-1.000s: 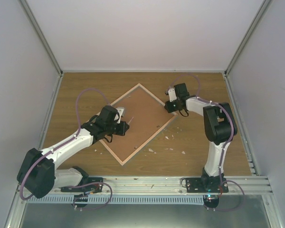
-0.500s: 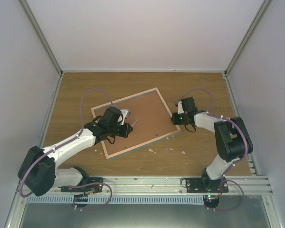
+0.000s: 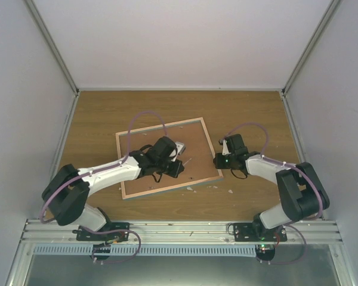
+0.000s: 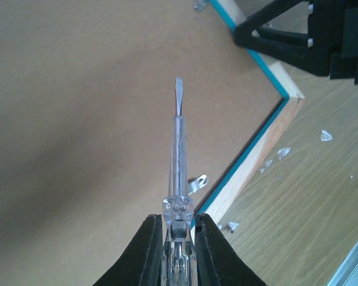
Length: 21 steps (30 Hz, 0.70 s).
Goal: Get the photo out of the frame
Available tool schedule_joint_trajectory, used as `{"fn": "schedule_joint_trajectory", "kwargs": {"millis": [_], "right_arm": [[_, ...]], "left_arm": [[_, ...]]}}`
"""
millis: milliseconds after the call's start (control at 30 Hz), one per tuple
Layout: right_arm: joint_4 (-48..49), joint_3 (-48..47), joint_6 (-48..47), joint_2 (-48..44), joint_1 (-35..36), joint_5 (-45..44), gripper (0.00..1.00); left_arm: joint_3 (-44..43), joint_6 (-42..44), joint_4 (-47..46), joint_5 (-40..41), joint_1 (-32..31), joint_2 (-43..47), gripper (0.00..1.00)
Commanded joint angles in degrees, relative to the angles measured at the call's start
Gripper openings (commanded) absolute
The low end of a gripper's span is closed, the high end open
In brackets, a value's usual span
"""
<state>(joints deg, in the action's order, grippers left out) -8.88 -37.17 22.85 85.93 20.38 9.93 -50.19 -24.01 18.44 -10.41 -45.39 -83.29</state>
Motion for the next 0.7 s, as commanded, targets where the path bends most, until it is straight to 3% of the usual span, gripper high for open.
{"fn": "schedule_joint_trajectory", "kwargs": {"millis": [0, 667], "right_arm": [[-1.26, 2.74, 1.07, -1.26, 3.43, 0.57, 0.2], [6.45, 7.41, 4.75, -3.04, 9.21, 0.85, 0.22]], "left_arm": [[-4.53, 0.54, -2.74, 1.43, -2.6, -3.93, 0.0], [-13.44, 1.84, -4.21, 0.68, -6.03, -20.53, 0.0]]}}
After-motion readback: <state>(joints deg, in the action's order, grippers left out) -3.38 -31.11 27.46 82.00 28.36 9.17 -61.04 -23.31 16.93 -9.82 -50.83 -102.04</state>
